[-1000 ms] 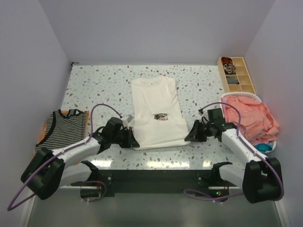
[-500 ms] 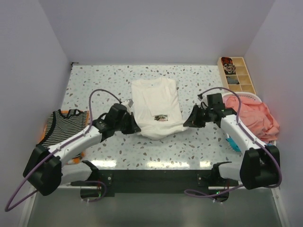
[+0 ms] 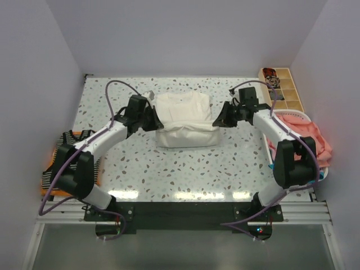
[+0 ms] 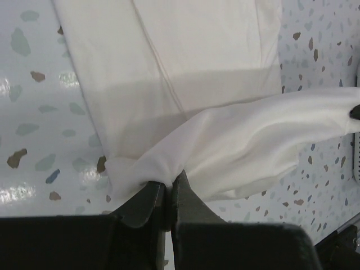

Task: Fold and stack the t-shirts
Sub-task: Fold the long partially folded tshirt into a neat square, then smooth out wrinkles on the folded tshirt

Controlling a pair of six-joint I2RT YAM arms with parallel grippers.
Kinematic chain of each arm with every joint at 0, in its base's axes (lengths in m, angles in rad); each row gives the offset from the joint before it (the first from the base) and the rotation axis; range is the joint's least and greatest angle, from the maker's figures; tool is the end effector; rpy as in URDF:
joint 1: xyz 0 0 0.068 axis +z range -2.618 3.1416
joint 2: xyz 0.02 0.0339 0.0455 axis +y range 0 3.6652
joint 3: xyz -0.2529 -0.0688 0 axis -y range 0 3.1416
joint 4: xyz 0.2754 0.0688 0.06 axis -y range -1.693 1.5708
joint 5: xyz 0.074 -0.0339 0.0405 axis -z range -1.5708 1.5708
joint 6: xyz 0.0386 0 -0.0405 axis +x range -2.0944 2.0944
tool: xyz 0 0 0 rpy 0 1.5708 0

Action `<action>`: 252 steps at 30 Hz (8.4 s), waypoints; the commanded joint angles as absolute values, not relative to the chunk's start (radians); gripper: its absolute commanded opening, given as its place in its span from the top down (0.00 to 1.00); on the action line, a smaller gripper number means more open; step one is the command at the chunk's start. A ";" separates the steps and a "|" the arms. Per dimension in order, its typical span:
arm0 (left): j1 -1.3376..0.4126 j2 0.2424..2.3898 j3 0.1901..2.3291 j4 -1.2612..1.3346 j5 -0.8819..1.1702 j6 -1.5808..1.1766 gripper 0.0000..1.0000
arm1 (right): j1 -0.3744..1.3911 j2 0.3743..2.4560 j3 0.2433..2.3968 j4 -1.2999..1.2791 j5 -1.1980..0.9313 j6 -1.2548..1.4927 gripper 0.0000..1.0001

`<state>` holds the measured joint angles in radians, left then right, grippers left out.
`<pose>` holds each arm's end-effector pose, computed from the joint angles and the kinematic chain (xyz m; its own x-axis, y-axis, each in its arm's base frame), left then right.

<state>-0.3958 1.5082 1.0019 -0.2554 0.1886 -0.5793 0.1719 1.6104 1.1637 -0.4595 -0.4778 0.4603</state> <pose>0.3249 -0.1436 0.2076 -0.8088 -0.2448 -0.5348 0.0731 0.8603 -0.5044 0.3626 0.0810 0.2161 -0.8864 0.2465 -0.3918 -0.0419 0.8002 0.5983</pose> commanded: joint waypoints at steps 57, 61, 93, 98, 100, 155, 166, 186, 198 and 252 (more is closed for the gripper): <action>-0.192 2.273 1.693 0.282 0.816 -0.592 0.00 | 0.216 2.416 2.144 -0.255 -0.462 0.454 0.31; -0.201 2.301 1.657 0.346 0.827 -0.612 0.01 | 0.242 2.454 2.152 -0.302 -0.446 0.410 0.31; -0.330 1.450 0.716 0.275 0.519 -0.559 0.00 | 0.416 1.600 1.081 -0.279 -0.255 0.339 0.31; -0.331 1.517 0.862 0.197 0.436 -0.447 0.00 | 0.416 1.551 1.124 -0.389 -0.022 0.331 0.28; -0.333 1.602 0.947 0.172 0.422 -0.388 0.00 | 0.413 1.545 1.123 -0.422 0.070 0.342 0.26; -0.215 1.968 1.287 0.202 0.465 -0.353 0.53 | 0.189 1.888 1.276 -0.109 -0.149 0.356 0.67; -0.229 1.836 1.081 0.256 0.512 -0.360 0.27 | 0.183 1.779 1.241 -0.161 -0.179 0.362 0.44; -0.256 2.012 1.268 0.259 0.534 -0.426 0.75 | 0.183 1.824 1.213 -0.147 -0.238 0.391 0.57; -0.253 2.189 1.509 0.183 0.554 -0.428 0.91 | 0.193 1.767 1.092 -0.071 -0.411 0.413 0.60; -0.347 2.062 1.224 0.379 0.716 -0.482 0.00 | 0.350 1.692 1.023 -0.179 -0.304 0.430 0.39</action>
